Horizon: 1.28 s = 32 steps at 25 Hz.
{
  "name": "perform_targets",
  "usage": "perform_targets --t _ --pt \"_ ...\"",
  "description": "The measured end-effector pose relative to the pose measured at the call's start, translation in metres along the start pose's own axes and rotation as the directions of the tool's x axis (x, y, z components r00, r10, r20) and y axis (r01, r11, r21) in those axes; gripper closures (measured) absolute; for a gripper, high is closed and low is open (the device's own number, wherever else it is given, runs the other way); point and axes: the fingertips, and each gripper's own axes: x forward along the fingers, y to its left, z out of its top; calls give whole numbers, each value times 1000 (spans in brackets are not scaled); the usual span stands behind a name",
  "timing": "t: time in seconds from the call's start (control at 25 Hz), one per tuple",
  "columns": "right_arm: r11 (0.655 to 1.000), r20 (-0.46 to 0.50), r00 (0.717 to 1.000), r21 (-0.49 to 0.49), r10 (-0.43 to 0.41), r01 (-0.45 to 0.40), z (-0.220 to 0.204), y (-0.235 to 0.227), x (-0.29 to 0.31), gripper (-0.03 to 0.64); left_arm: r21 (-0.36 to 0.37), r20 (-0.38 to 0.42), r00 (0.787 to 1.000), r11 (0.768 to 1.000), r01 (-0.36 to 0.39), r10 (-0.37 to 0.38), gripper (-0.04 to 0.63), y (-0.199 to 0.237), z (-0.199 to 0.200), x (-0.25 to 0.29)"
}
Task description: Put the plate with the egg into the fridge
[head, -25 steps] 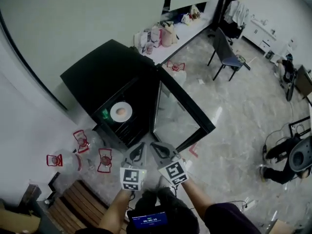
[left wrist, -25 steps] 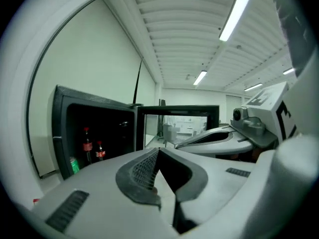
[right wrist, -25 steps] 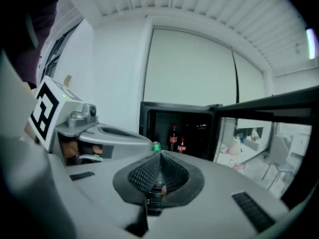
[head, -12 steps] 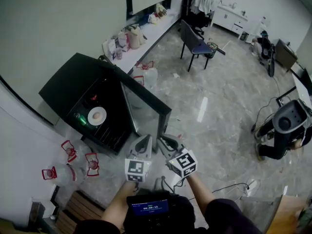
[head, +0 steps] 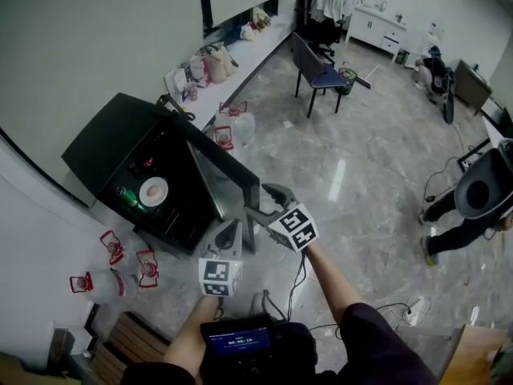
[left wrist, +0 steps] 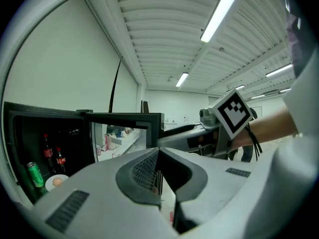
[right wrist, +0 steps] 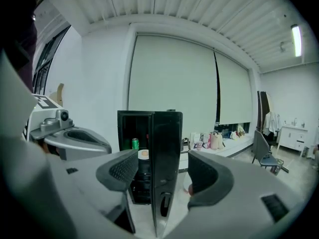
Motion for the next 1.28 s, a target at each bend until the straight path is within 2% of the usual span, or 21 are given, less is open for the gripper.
perform_targets --t 0.36,0.64,0.92,1.04,1.2,1.28 --pt "1000 28 1000 -9 0 0 4 13 11 321 -8 -8 997 997 -76 76 586 25 -7 -26" --pt "1000 54 998 -23 19 -18 5 55 18 322 -2 -9 992 992 -126 126 586 49 -14 -54" --pt "989 66 987 -34 146 -144 12 127 47 322 -10 -14 975 975 -221 221 586 95 -22 -95" --pt "981 90 977 5 195 -196 16 151 61 324 -14 -13 965 965 -264 263 586 114 -24 -113" --pt "974 133 968 45 213 -220 26 167 72 372 -23 -6 949 948 -316 316 586 137 -26 -133" --pt "974 143 966 44 215 -223 32 175 76 433 -27 1 944 944 -329 329 586 145 -25 -140"
